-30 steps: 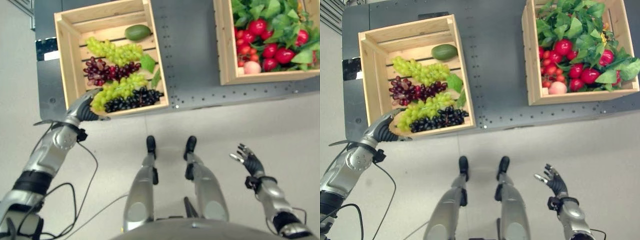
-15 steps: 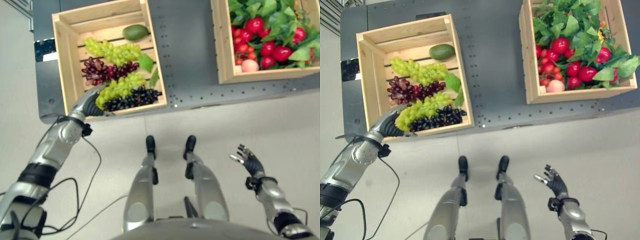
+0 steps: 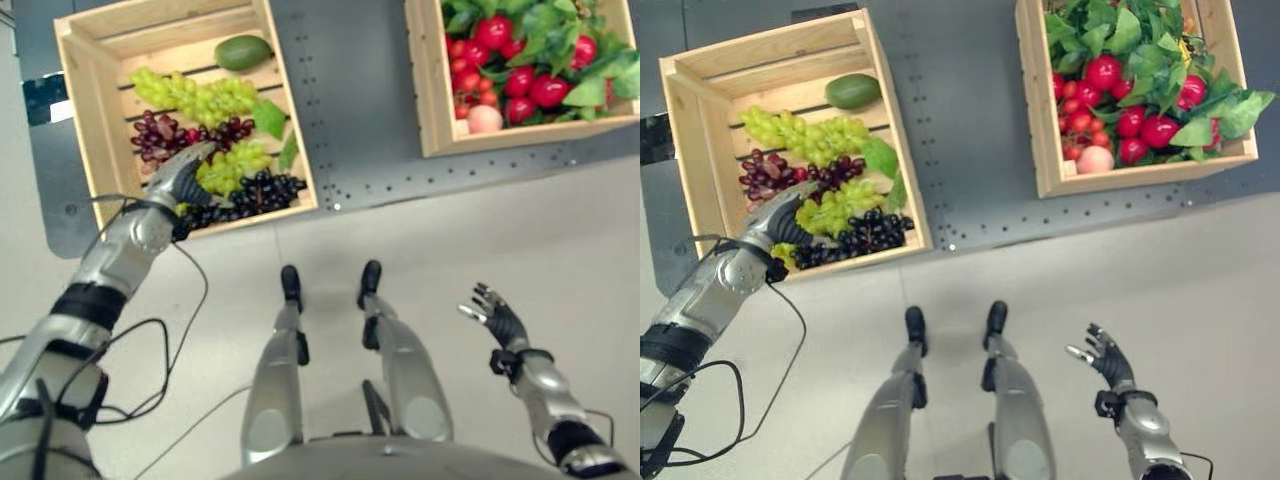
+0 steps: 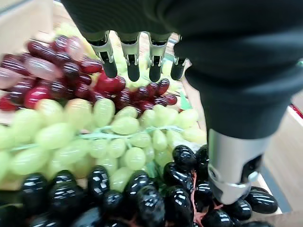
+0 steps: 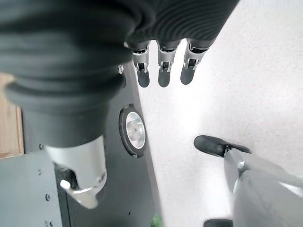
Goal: Pick up the fruits from the basket on one side to the basket on the other side
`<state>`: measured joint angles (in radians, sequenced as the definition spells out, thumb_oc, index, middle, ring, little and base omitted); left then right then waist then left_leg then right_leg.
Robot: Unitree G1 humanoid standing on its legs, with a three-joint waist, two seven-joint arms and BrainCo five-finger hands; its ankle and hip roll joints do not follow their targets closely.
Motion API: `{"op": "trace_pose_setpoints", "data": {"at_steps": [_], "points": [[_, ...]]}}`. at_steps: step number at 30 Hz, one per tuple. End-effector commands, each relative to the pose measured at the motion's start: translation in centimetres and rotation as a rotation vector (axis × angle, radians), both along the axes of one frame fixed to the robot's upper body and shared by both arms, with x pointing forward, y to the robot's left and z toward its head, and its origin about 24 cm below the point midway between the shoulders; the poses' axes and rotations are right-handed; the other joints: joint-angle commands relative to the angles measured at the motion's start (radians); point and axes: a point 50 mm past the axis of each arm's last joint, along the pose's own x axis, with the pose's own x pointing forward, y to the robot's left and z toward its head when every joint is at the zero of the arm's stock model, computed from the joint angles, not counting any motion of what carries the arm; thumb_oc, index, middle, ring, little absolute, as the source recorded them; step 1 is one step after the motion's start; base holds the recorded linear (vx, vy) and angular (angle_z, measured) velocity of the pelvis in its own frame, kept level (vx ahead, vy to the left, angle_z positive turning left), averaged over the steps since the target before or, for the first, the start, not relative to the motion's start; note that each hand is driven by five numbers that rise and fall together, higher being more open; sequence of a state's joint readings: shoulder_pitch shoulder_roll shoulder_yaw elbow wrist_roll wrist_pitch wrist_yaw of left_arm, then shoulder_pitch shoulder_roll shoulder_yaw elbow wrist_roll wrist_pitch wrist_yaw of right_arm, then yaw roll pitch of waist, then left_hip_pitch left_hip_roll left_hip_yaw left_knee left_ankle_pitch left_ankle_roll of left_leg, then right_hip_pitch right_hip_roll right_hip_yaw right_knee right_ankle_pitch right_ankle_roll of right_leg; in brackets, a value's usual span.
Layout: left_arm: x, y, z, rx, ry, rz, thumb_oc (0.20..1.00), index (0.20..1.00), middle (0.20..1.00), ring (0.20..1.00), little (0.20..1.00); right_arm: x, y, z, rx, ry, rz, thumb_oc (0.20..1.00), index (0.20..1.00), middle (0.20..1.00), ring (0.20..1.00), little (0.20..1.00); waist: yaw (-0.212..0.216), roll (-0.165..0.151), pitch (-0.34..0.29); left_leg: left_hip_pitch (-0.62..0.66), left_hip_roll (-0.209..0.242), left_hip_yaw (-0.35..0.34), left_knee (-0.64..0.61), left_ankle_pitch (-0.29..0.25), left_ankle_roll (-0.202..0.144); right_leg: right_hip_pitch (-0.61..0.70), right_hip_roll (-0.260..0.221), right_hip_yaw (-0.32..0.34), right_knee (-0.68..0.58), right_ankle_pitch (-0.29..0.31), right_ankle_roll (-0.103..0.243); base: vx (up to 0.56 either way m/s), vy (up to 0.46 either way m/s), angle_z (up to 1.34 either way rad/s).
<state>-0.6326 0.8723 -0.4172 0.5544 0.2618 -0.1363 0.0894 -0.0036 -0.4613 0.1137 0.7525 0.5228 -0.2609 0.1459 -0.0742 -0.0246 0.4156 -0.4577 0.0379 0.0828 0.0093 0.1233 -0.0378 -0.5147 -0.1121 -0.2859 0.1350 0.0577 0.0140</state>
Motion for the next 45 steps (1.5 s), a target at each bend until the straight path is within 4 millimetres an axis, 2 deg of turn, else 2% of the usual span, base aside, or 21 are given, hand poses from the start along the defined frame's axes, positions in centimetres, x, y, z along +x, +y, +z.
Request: {"op": "trace_pose_setpoints", "data": {"at_steps": [1,12,24,35,45], "points": [[0.2,1.5,1.9,0.023,-0.082,0.068,1.0,1.0,1.0,1.0,1.0,-0.6,-0.5,0.3,-0.027,0.003,0.029,1.0,1.0,1.0,1.0,1.0,-0.005,-0.028,-0.013,-0.006,-0.06,0.0,0.132,-0.181,0.05,-0.001,0.007,-0.011,0.027,-0.038,0.097,0.0,0.0,0.0],[0.9,1.3,2.4,0.059,-0.084,0.081,1.0,1.0,1.0,1.0,1.0,0.3,0.1,1.3,-0.014,-0.055,0.064,1.0,1.0,1.0,1.0,1.0,-0.02,-0.045,0.007,-0.056,-0.054,0.003,0.166,-0.187,0.053,-0.04,0.006,-0.007,0.045,-0.036,0.097,0.0,0.0,0.0],[0.9,2.3,0.2,0.097,-0.005,0.136,1.0,1.0,1.0,1.0,1.0,0.2,0.2,2.2,-0.006,-0.103,0.088,1.0,1.0,1.0,1.0,1.0,-0.034,-0.069,0.026,-0.129,-0.047,0.008,0.229,-0.205,0.059,-0.093,0.007,0.005,0.067,-0.031,0.091,0.0,0.0,0.0],[1.8,1.6,0.0,0.148,0.024,0.141,1.0,1.0,1.0,1.0,1.0,1.0,0.9,3.5,0.003,-0.168,0.128,1.0,1.0,1.0,1.0,1.0,-0.052,-0.092,0.046,-0.187,-0.041,0.007,0.279,-0.213,0.059,-0.137,0.009,0.008,0.086,-0.025,0.088,0.0,0.0,0.0],[1.9,1.6,-2.1,0.15,0.095,0.171,1.0,1.0,1.0,1.0,1.0,1.1,1.2,3.9,0.004,-0.191,0.147,1.0,1.0,1.0,1.0,1.0,-0.063,-0.105,0.054,-0.22,-0.033,0.01,0.304,-0.218,0.059,-0.164,0.01,0.011,0.096,-0.019,0.085,0.0,0.0,0.0]]}}
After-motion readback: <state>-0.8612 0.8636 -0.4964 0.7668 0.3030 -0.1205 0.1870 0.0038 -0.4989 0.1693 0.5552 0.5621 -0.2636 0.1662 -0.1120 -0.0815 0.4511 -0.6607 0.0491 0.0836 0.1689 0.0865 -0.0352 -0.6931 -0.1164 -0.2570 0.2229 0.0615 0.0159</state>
